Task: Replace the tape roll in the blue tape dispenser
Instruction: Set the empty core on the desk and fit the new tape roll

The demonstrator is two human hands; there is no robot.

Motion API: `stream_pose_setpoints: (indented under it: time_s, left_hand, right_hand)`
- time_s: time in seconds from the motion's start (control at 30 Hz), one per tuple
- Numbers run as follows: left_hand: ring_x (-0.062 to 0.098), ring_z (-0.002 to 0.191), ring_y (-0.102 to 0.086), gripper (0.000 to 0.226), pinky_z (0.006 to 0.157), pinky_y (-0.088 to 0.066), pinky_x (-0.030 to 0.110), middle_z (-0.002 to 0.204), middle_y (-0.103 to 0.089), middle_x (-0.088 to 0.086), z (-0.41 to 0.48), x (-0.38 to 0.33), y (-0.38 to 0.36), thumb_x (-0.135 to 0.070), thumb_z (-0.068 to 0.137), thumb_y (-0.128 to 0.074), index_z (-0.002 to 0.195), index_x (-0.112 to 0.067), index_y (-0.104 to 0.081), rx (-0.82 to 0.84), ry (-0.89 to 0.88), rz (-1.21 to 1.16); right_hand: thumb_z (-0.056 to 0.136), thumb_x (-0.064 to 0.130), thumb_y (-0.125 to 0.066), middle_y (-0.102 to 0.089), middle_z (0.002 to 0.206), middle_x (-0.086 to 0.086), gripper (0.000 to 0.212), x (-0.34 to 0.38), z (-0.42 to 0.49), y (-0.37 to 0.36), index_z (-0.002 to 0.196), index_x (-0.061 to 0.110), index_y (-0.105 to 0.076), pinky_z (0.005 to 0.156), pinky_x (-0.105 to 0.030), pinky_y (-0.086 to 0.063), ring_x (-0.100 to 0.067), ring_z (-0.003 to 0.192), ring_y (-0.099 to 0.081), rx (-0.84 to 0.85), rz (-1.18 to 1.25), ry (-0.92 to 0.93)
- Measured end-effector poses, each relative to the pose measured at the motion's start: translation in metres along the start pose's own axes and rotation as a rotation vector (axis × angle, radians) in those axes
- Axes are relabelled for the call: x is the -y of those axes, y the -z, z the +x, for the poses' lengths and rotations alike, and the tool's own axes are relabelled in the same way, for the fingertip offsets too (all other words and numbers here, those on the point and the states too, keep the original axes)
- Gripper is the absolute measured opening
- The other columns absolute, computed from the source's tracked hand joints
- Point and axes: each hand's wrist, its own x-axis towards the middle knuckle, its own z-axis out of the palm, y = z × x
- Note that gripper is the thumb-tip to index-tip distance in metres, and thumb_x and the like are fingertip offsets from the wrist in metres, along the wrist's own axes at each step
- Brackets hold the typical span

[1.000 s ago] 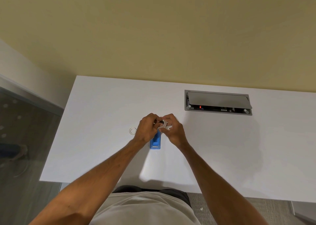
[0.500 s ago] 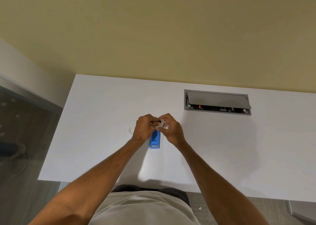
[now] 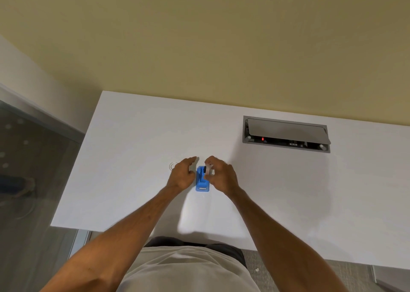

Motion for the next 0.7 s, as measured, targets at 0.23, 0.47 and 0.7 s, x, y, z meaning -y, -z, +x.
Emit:
stream_pose_setpoints:
  time_s: [0.23,0.47,0.7]
  left_hand:
    - [0.028,0.113,-0.063,0.053,0.105,-0.054,0.049,0.125,-0.064,0.008,-0.005,0.011,-0.005,-0.003,0.076,-0.07,0.127,0.0,-0.055,0.138,-0.111,-0.041]
    - [0.025,0.13,-0.06,0.073,0.113,-0.051,0.047,0.138,-0.061,0.006,-0.003,0.017,-0.009,-0.01,0.082,-0.082,0.147,-0.014,-0.048,0.216,-0.145,0.078]
    - [0.027,0.128,-0.064,0.069,0.113,-0.052,0.048,0.14,-0.064,0.008,-0.003,0.019,-0.015,-0.003,0.083,-0.08,0.145,-0.011,-0.051,0.225,-0.14,0.003]
  right_hand:
    - [0.094,0.033,-0.072,-0.07,0.123,0.0,0.04,0.001,0.006,-0.016,0.128,0.018,-0.058,0.102,-0.034,-0.051,-0.019,0.111,-0.065,0.034,-0.142,0.057]
    - [0.097,0.038,-0.067,-0.061,0.136,0.001,0.046,-0.003,0.009,-0.023,0.136,0.019,-0.053,0.103,-0.031,-0.048,-0.017,0.124,-0.058,0.057,-0.214,0.043]
    - [0.097,0.037,-0.065,-0.06,0.134,0.001,0.044,-0.005,0.012,-0.028,0.136,0.02,-0.052,0.102,-0.031,-0.05,-0.017,0.122,-0.057,0.048,-0.207,0.024]
